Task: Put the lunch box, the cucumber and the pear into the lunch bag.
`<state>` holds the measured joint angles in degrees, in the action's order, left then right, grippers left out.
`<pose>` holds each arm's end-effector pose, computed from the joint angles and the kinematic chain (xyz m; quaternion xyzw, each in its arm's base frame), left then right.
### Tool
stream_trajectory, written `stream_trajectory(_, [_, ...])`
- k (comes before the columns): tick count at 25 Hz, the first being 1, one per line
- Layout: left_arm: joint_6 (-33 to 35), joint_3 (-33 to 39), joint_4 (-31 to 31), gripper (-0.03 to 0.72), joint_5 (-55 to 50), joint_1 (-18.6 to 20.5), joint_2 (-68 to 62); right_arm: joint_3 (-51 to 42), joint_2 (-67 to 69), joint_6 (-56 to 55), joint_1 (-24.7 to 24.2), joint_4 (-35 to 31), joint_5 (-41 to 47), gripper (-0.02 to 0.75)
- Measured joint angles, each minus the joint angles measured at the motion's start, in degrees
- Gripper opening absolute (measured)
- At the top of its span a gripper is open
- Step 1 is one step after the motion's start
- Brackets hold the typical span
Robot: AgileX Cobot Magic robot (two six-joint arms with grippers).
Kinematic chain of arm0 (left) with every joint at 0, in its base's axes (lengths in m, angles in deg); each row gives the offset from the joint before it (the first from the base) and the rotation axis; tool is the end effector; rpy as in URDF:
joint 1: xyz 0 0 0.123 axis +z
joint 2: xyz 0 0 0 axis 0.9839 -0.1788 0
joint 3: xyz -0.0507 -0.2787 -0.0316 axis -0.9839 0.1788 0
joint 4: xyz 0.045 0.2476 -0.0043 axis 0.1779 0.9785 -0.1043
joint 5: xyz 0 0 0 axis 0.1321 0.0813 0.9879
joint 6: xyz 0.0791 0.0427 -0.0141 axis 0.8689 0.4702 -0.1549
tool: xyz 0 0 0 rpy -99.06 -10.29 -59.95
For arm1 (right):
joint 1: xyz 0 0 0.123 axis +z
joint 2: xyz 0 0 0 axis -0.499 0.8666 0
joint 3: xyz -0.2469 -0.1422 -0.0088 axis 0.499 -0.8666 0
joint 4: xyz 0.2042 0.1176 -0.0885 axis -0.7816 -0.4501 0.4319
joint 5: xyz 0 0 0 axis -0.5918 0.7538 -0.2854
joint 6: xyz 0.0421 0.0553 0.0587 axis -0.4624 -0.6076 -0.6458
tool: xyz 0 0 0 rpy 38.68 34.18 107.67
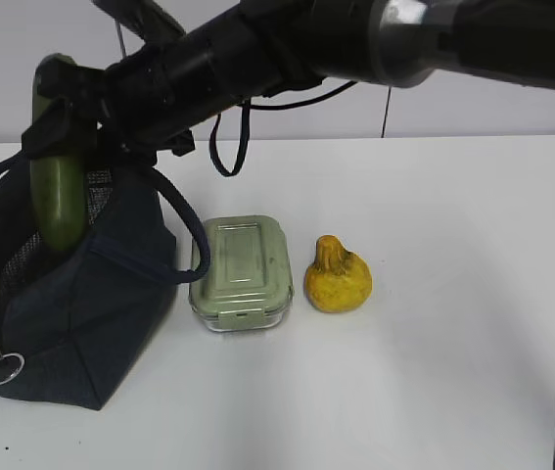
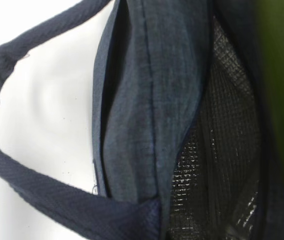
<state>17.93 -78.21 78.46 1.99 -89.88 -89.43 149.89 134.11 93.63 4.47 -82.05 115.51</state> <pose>0.2435 -0.0496 0.2698 0.1339 0.9685 -0.0413 0.2061 0.3789 0.3310 0.2731 -0.2261 0.8162 0.4818 0.2250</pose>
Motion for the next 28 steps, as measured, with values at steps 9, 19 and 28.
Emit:
stream_trajectory(9, [0.0, 0.0, 0.0, -0.018, 0.1, 0.0, 0.0, 0.0, 2.0, 5.2, 0.1, 2.6, 6.1, 0.528])
stream_trajectory(19, [0.0, 0.0, 0.1, -0.018, 0.0, 0.0, 0.0, 0.0, -0.3, 5.3, -1.2, 5.2, 7.7, 0.597])
stream_trajectory(28, [0.0, 0.0, 0.2, -0.018, -0.4, 0.0, 0.0, 0.7, -10.2, -10.6, -9.6, 38.3, 12.4, 0.594])
